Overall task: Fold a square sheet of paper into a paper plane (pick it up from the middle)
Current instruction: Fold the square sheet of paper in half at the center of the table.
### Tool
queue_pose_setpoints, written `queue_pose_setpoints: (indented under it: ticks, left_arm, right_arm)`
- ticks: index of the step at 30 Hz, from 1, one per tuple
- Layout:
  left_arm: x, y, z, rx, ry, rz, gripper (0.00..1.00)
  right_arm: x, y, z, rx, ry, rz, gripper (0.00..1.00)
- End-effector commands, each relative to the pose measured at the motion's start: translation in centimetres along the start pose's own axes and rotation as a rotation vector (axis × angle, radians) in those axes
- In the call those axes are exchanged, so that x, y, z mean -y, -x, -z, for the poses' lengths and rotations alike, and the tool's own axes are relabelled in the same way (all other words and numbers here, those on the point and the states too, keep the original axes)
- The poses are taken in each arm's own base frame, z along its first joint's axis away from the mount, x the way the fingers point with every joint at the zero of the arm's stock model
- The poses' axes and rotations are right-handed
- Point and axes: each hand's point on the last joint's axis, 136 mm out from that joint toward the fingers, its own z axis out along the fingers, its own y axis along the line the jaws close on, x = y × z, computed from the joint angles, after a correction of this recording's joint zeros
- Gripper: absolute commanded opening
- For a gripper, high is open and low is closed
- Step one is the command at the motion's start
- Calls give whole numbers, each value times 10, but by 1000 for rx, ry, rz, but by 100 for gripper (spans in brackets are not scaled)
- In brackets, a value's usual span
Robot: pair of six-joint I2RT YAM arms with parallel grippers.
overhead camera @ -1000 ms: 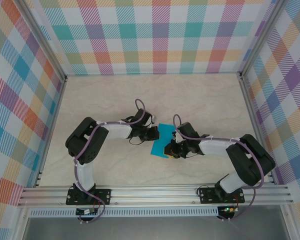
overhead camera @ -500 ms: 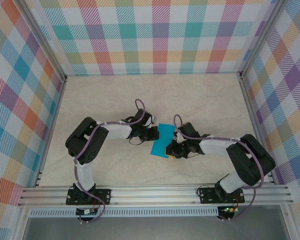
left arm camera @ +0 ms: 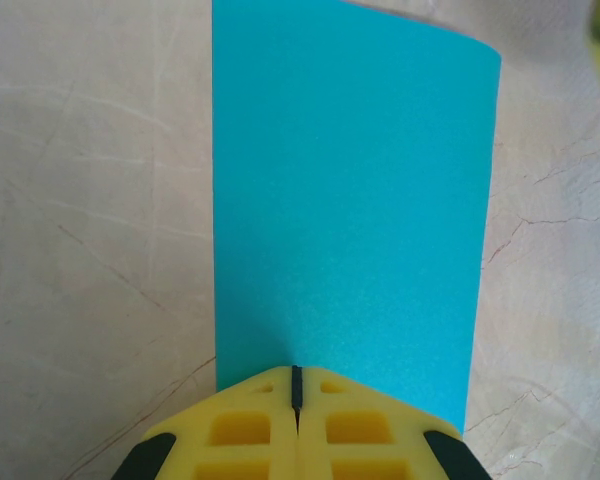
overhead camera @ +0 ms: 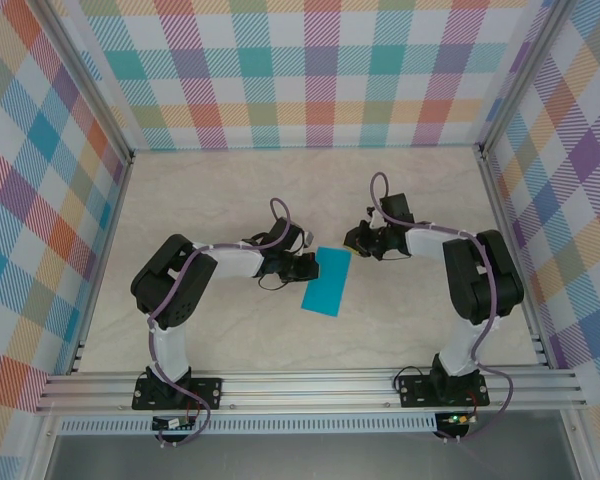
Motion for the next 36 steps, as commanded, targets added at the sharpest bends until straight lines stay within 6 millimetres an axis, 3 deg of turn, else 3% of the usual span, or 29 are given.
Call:
queue_pose_setpoints:
  ticks: [1, 13, 19, 24, 29, 36]
  left_arm:
    - [-55, -57, -13, -175, 189, 69, 0]
    - [-58, -61, -13, -181, 193, 68, 0]
    - [-49, -55, -10, -166, 168, 65, 0]
    - [-16, -31, 4, -104, 79, 67, 4]
    - [14, -8, 31, -21, 26, 48, 13]
    - [0, -9, 61, 79, 110, 60, 22]
  right_arm:
    - [1, 2, -6, -22, 7, 17, 12]
    - [43, -8, -26, -68, -93, -28, 12]
    - [30, -5, -18, -82, -91, -18, 13]
    - [-4, 0, 10, -65, -47, 43, 20]
    - [-6, -18, 32, -54, -93, 15, 28]
    - [6, -53, 27, -84, -161, -25, 37]
